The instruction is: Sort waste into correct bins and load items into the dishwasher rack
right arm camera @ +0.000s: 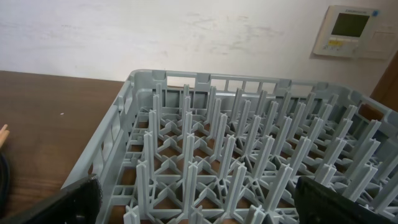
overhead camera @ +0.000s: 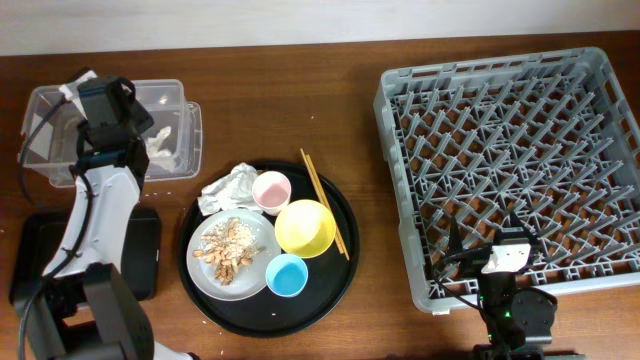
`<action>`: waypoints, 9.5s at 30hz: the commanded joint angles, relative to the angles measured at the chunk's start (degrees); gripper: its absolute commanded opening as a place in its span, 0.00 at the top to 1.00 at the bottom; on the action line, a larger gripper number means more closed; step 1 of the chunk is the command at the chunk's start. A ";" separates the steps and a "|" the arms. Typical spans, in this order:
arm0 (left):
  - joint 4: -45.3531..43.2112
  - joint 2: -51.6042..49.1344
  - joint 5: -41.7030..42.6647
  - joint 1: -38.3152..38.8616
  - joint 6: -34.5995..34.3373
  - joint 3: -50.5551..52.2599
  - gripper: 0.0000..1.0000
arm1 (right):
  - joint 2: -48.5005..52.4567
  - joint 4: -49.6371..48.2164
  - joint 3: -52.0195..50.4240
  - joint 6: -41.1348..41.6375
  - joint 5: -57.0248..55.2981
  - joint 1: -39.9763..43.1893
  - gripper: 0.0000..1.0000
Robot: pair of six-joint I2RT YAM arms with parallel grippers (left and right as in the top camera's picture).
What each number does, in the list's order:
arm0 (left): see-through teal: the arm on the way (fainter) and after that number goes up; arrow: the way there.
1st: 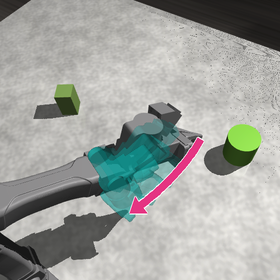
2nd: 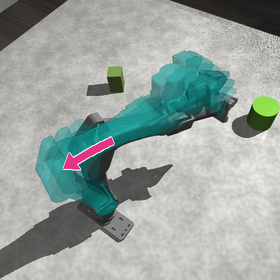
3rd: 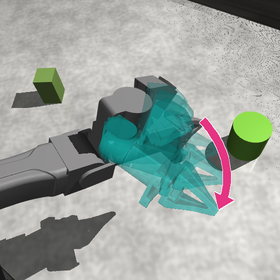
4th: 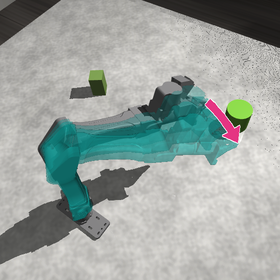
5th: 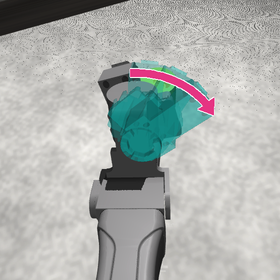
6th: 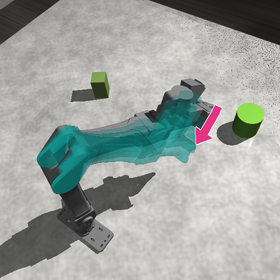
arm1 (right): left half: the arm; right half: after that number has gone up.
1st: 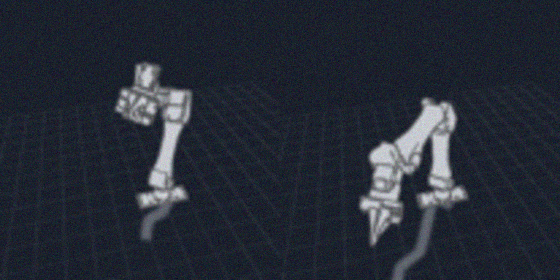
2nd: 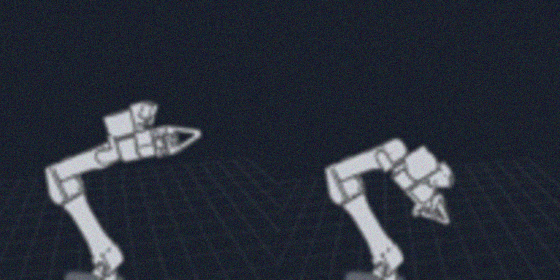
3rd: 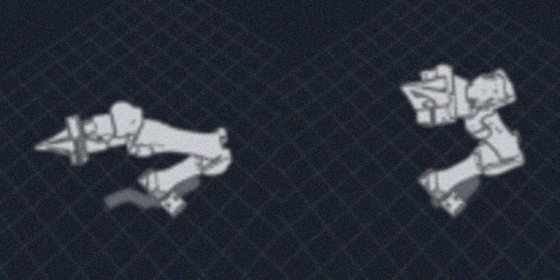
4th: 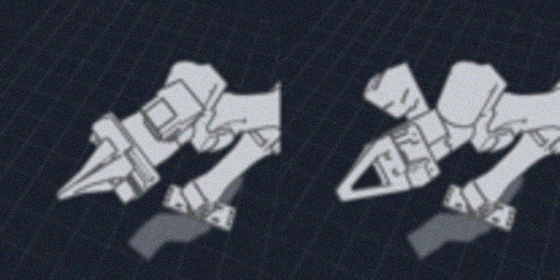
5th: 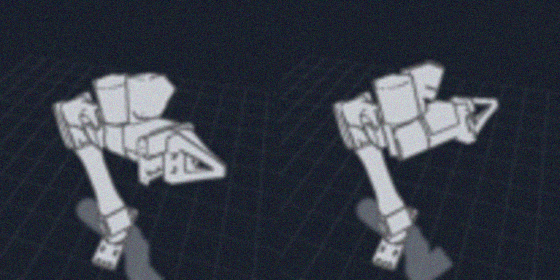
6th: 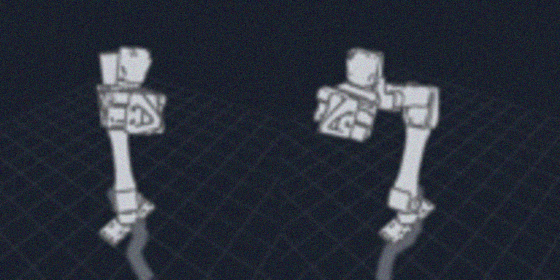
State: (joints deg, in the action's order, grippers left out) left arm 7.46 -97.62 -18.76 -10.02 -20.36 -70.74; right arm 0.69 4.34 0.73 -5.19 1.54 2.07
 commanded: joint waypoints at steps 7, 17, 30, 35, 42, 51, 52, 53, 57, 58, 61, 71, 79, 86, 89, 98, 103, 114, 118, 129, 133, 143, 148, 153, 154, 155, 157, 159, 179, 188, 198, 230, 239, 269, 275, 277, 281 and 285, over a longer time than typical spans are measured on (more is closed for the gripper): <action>4.50 5.14 6.54 -1.38 0.68 -0.57 0.06 | -0.48 0.20 -0.42 -0.39 -0.31 0.26 0.01; 23.98 15.76 43.65 -1.38 0.68 -0.57 0.06 | -0.48 0.17 -0.42 -0.39 -0.31 0.26 0.01; 48.48 15.63 44.00 0.13 7.23 -0.57 0.07 | -0.50 0.20 -0.42 -0.37 -0.31 0.26 0.01; 51.36 15.63 40.15 3.37 7.19 -0.57 0.09 | -0.50 0.17 -0.42 -0.37 -0.31 0.26 0.01; 52.54 15.63 26.34 8.94 0.42 -0.57 0.20 | -0.48 0.20 -0.42 -0.37 -0.31 0.26 0.01; 56.02 15.63 23.23 9.88 -1.11 -0.55 0.33 | -0.48 0.17 -0.42 -0.39 -0.31 0.26 0.01; 56.81 15.63 23.23 9.88 -1.11 -0.55 0.33 | -0.50 0.17 -0.42 -0.39 -0.31 0.26 0.01; 57.31 15.63 23.23 9.88 -1.11 -0.55 0.33 | -0.48 0.17 -0.42 -0.39 -0.31 0.26 0.01; 57.94 15.63 23.21 9.88 -1.14 0.48 0.34 | -0.48 0.17 -0.42 -0.39 -0.31 0.26 0.01; 57.92 15.63 23.23 9.88 -1.29 1.20 0.38 | -0.50 0.17 -0.42 -0.39 -0.31 0.26 0.01; 57.27 15.63 23.21 9.88 -1.53 3.74 0.39 | -0.50 0.20 -0.42 -0.39 -0.31 0.26 0.01; 50.07 15.58 23.21 9.88 -3.93 10.43 0.40 | -0.48 0.17 -0.42 -0.39 -0.31 0.26 0.01; 40.22 12.17 23.21 9.86 -9.01 10.78 0.45 | -0.50 0.20 -0.42 -0.39 -0.31 0.26 0.02; 36.02 5.64 23.19 9.86 -8.98 10.78 0.45 | -0.48 0.17 -0.42 -0.39 -0.31 0.26 0.01; 34.16 4.81 23.21 9.86 -8.98 10.78 0.45 | -0.48 0.20 -0.42 -0.39 -0.31 0.26 0.01; 34.21 4.31 17.46 9.86 -9.01 10.82 0.46 | -0.48 0.20 -0.42 -0.39 -0.31 0.26 0.01; 33.44 2.54 17.49 9.86 -8.96 10.82 0.50 | -0.48 0.17 -0.42 -0.39 -0.31 0.26 0.01; 32.22 2.12 18.12 9.86 -8.94 10.58 0.61 | -0.50 0.20 -0.42 -0.37 -0.31 0.26 0.01; 32.39 2.12 18.60 9.86 -8.94 10.58 0.69 | -0.48 0.17 -0.42 -0.39 -0.31 0.26 0.01; 36.48 3.13 19.96 9.86 -8.92 9.62 0.99 | -0.48 0.17 -0.42 -0.37 -0.31 0.26 0.01; 40.48 5.55 20.04 9.86 -8.87 7.43 0.99 | -0.50 0.17 -0.42 -0.39 -0.31 0.26 0.01; 44.13 14.10 20.06 9.86 -8.46 6.64 0.99 | -0.48 0.17 -0.42 -0.39 -0.31 0.26 0.01; 44.89 16.81 21.62 9.88 -8.31 6.64 0.99 | -0.48 0.17 -0.42 -0.37 -0.31 0.26 0.01; 44.85 18.99 22.84 9.88 -8.31 6.64 0.99 | -0.50 0.17 -0.42 -0.39 -0.31 0.26 0.01; 44.63 19.56 22.84 9.86 -8.31 6.64 0.99 | -0.48 0.17 -0.42 -0.39 -0.31 0.26 0.01; 44.37 20.20 22.84 9.88 -8.28 6.60 0.99 | -0.50 0.17 -0.42 -0.39 -0.31 0.26 0.01; 43.52 22.05 22.80 9.86 -8.26 6.49 0.99 | -0.48 0.17 -0.42 -0.37 -0.31 0.26 0.01; 42.71 23.78 22.80 9.86 -8.28 6.49 0.99 | -0.50 0.20 -0.42 -0.37 -0.31 0.26 0.01; 8.39 28.87 -0.94 9.86 -10.45 6.51 0.99 | -0.50 0.20 -0.42 -0.39 -0.31 0.26 0.01; -7.65 14.97 -9.11 5.46 -8.04 6.51 0.99 | -0.50 0.17 -0.42 -0.39 -0.31 0.26 0.01; -9.60 5.38 -5.42 1.97 -6.51 6.49 0.13 | -0.48 0.17 -0.42 -0.39 -0.31 0.26 0.01; 39.89 24.57 38.40 9.97 8.55 7.76 0.01 | -0.50 0.17 -0.42 -0.39 -0.31 0.26 0.01; 39.69 22.51 29.24 14.64 9.60 7.76 0.01 | -0.48 0.20 -0.42 -0.39 -0.31 0.26 0.01; 30.12 10.58 25.94 16.96 7.67 7.72 0.08 | -0.48 0.17 -0.42 -0.39 -0.31 0.26 0.01; 29.40 8.90 20.87 11.89 5.88 7.74 0.16 | -0.48 0.20 -0.42 -0.39 -0.31 0.26 0.01; 29.44 7.52 21.64 11.30 7.48 7.74 0.17 | -0.50 0.17 -0.42 -0.39 -0.31 0.26 0.01; 28.92 3.78 22.38 11.39 9.94 7.74 0.17 | -0.48 0.17 -0.42 -0.39 -0.31 0.26 0.01; 27.28 1.33 22.40 11.39 10.49 7.74 0.17 | -0.48 0.17 -0.42 -0.39 -0.31 0.26 0.02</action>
State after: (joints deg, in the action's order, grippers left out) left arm 35.81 -94.52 3.40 1.32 -11.66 -63.46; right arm 0.67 4.34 0.73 -5.17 1.52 2.07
